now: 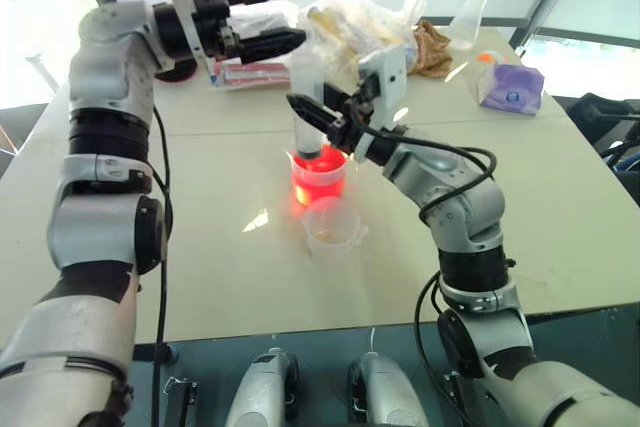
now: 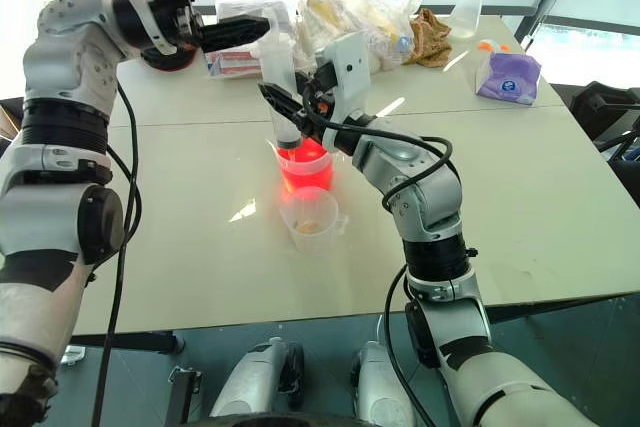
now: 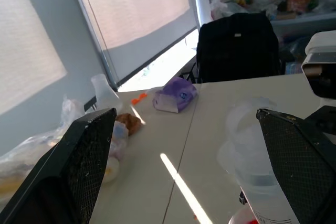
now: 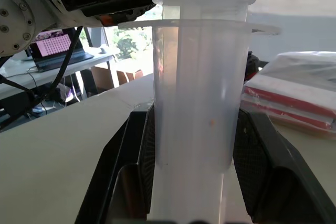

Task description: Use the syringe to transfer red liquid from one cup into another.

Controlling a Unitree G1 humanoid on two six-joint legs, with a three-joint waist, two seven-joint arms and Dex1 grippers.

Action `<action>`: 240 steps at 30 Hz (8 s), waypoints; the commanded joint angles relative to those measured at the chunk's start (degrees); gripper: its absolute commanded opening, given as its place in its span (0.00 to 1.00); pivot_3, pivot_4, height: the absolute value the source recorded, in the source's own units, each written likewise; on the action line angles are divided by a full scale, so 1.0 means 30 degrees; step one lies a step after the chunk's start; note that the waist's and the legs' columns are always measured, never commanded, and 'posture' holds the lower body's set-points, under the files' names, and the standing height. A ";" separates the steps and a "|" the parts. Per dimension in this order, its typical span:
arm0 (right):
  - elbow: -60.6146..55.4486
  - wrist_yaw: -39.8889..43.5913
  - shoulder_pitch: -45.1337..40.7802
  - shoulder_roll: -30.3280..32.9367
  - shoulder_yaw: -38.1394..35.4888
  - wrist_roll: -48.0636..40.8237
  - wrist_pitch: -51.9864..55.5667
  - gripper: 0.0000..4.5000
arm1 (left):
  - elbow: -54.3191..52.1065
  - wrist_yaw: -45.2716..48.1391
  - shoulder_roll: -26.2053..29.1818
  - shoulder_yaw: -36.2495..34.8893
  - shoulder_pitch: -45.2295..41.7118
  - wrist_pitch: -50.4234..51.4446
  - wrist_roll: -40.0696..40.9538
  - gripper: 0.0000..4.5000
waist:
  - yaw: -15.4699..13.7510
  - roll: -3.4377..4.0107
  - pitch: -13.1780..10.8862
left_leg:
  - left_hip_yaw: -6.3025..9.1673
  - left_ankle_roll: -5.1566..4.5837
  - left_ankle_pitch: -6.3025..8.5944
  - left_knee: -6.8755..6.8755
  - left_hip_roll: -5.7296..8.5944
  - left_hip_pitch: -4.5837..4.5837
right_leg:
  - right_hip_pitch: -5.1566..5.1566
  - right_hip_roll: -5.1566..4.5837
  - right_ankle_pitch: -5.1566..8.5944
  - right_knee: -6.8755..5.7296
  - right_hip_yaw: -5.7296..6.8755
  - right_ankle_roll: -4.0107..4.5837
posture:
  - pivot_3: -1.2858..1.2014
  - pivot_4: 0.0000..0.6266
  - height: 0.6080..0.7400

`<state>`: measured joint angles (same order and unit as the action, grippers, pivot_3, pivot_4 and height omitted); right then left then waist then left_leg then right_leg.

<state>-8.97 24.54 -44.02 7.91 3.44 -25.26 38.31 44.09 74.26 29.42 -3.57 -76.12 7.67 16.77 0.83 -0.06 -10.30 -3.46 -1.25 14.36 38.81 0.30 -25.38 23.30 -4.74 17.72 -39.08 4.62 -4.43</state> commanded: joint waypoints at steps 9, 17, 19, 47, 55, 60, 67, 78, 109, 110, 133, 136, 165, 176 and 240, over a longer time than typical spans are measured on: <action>-0.0398 0.0668 0.1170 -0.0288 0.1338 0.1588 -0.2375 0.34 | -0.2733 0.0399 -0.0866 0.0413 0.1790 0.0471 0.0410 0.69 | 0.0000 0.0000 0.0000 | -0.0001 -0.0016 0.0009 0.0087 -0.0005 -0.0002 | -0.0007 0.0005 0.0000 -0.0039 -0.0035 0.0000 | 0.52 0.24 1.00; 0.0969 0.0640 0.1222 -0.0530 0.1431 0.2778 -0.4479 0.34 | -0.3759 -0.0254 -0.1231 -0.0193 0.2056 0.1321 0.0898 0.23 | -0.0024 -0.0001 0.0000 | 0.0000 -0.0019 0.0009 0.0102 -0.0005 -0.0003 | -0.0014 0.0008 0.0000 -0.0042 -0.0040 0.0000 | 0.52 0.24 1.00; 0.1132 0.0663 0.1243 -0.0585 0.1460 0.2932 -0.4771 0.34 | -0.3844 -0.0421 -0.1299 -0.0333 0.2020 0.1434 0.1031 0.11 | -0.0022 -0.0001 0.0000 | 0.0000 -0.0018 0.0009 0.0102 -0.0006 -0.0002 | -0.0014 0.0007 -0.0001 -0.0042 -0.0041 0.0000 | 0.52 0.24 1.00; 0.2170 0.1010 0.3197 -0.1130 0.2117 0.3691 -0.6043 0.34 | 0.0876 -0.3416 -0.1523 -0.1564 -0.1840 -0.2060 0.0791 0.00 | -0.0046 -0.0002 0.0001 | -0.0003 -0.0018 0.0008 0.0101 -0.0008 -0.0001 | -0.0014 0.0011 -0.0001 -0.0042 -0.0040 0.0000 | 0.52 0.24 1.00; 0.2202 0.0923 0.2985 -0.1198 0.1921 0.3801 -0.6271 0.34 | 0.0100 -0.1175 -0.1162 -0.0620 -0.0904 -0.1138 0.0721 0.35 | 0.0018 -0.0002 0.0000 | -0.0003 -0.0018 0.0009 0.0099 -0.0010 -0.0001 | -0.0011 0.0016 0.0000 -0.0042 -0.0041 0.0000 | 0.52 0.24 1.00; 0.1981 0.0759 0.2359 -0.1091 0.1526 0.3789 -0.6498 0.34 | -0.0476 -0.0966 -0.0791 -0.0228 -0.0455 -0.0875 0.0360 0.65 | -0.0049 -0.0002 0.0001 | -0.0002 -0.0018 0.0009 0.0103 -0.0008 -0.0002 | -0.0014 0.0011 -0.0001 -0.0041 -0.0040 0.0000 | 0.52 0.24 1.00; 0.1441 0.0078 0.0888 -0.0883 0.0280 0.3360 -0.6058 0.34 | -0.2124 0.1493 0.1728 0.0305 0.0568 0.2317 0.0395 0.71 | 0.0046 -0.0002 0.0000 | -0.0002 -0.0016 0.0008 0.0097 -0.0014 0.0000 | -0.0007 0.0018 0.0000 -0.0042 -0.0044 0.0001 | 0.52 0.24 1.00; 0.1107 -0.0240 0.0614 -0.0799 -0.0184 0.3137 -0.5938 0.34 | -0.5788 -0.0715 0.3327 -0.1710 0.3589 0.5656 0.1940 0.71 | -0.0017 -0.0005 -0.0002 | 0.0003 -0.0024 0.0012 0.0106 -0.0012 -0.0006 | -0.0014 -0.0021 0.0000 -0.0041 -0.0060 0.0000 | 0.52 0.24 1.00; -1.1040 -0.7985 0.2636 0.0366 -0.4673 -0.8846 0.5994 0.34 | -0.7561 -0.0661 0.1738 -0.0644 0.3077 0.7066 0.3975 0.71 | -0.0061 -0.0014 0.0005 | 0.0006 -0.0042 0.0021 0.0102 -0.0009 0.0002 | -0.0030 -0.0016 -0.0005 -0.0041 -0.0085 0.0009 | 0.52 0.24 1.00; -1.1192 -0.7939 0.3013 0.0595 -0.4657 -0.9013 0.5970 0.34 | -0.7360 -0.0382 0.1535 -0.0508 0.2679 0.7053 0.4029 0.71 | -0.0068 -0.0014 0.0005 | 0.0005 -0.0045 0.0022 0.0102 -0.0009 0.0003 | -0.0030 -0.0009 -0.0005 -0.0038 -0.0093 0.0009 | 0.52 0.24 1.00; -1.1618 -0.8218 0.5231 0.1577 -0.2105 -0.9081 0.4181 0.34 | -0.2477 0.1947 -0.0864 -0.0052 -0.1543 0.4103 0.3031 0.71 | -0.0046 -0.0018 0.0002 | -0.0013 -0.0137 0.0075 0.0102 -0.0015 0.0004 | -0.0016 0.0012 -0.0005 -0.0030 -0.0133 0.0009 | 0.52 0.24 1.00; -1.1585 -0.8391 0.5096 0.1667 -0.2078 -0.9171 0.4158 0.34 | -0.2107 0.2407 -0.0147 -0.0041 -0.1688 0.4036 0.2737 0.71 | -0.0032 -0.0021 0.0000 | -0.0013 -0.0139 0.0077 0.0102 -0.0017 0.0004 | -0.0013 0.0013 -0.0005 -0.0031 -0.0132 0.0009 | 0.52 0.24 1.00; -1.1278 -0.6707 0.6033 0.3163 -0.0990 -0.7948 0.3511 0.34 | -0.4868 0.2732 -0.1603 0.1015 0.0035 0.4451 0.2677 0.65 | -0.0091 -0.0027 -0.0003 | -0.0024 -0.0206 0.0116 0.0115 -0.0011 0.0000 | -0.0022 0.0004 -0.0005 -0.0019 -0.0149 0.0008 | 0.52 0.24 1.00; -1.1029 -0.6275 0.6048 0.2969 -0.0753 -0.7029 0.2933 0.34 | -0.6749 0.2963 -0.1798 0.1179 0.0932 0.6135 0.3359 0.01 | -0.0064 -0.0027 -0.0003 | -0.0027 -0.0207 0.0116 0.0113 -0.0015 0.0004 | -0.0019 0.0009 -0.0005 -0.0020 -0.0159 0.0008 | 0.52 0.24 1.00; 0.3855 -0.8234 -0.2669 1.0696 -0.6909 -1.5337 1.2967 0.34 | -2.1872 -0.8711 0.4334 -0.6581 1.5176 1.6565 0.9988 0.62 | -0.0015 -0.0052 0.0000 | -0.0039 -0.0105 0.0051 0.0094 0.0002 0.0090 | -0.0130 -0.0086 -0.0008 0.0022 -0.0185 0.0015 | 0.52 0.24 1.00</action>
<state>-1.42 -0.95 -50.11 38.92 -17.97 -71.54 73.45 -17.66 49.47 41.98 -20.78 -31.11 57.43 44.93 0.78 -0.21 -10.30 -3.60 -1.57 14.52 39.07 0.31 -25.10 22.92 -5.00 17.69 -39.01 4.05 -4.39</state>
